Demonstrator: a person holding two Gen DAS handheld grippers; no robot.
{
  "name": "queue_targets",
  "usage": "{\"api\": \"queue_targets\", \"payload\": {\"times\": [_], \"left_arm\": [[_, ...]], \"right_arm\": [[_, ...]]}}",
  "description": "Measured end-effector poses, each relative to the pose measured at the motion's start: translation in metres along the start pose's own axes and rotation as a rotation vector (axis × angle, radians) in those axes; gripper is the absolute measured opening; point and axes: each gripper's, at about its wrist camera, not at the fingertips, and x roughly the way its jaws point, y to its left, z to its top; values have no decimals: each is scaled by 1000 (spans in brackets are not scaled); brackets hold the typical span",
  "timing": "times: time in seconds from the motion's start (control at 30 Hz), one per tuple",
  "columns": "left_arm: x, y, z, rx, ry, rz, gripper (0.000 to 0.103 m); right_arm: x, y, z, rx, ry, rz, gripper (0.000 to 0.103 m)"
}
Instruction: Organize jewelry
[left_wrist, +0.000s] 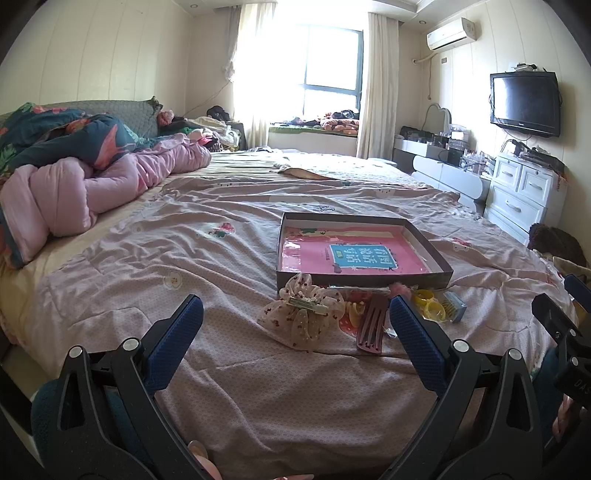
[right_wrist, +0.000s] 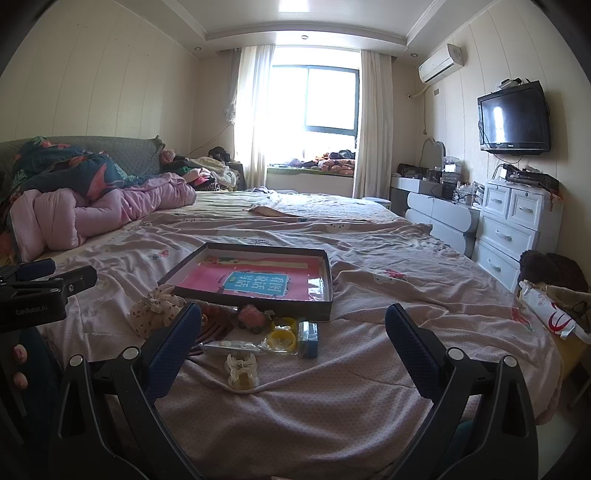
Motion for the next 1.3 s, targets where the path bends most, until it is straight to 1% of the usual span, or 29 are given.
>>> {"api": "queue_targets", "payload": {"times": [1.3], "left_arm": [[0, 1, 1, -1, -1, 2, 92]], "right_arm": [[0, 1, 0, -5, 0, 8, 97]]}}
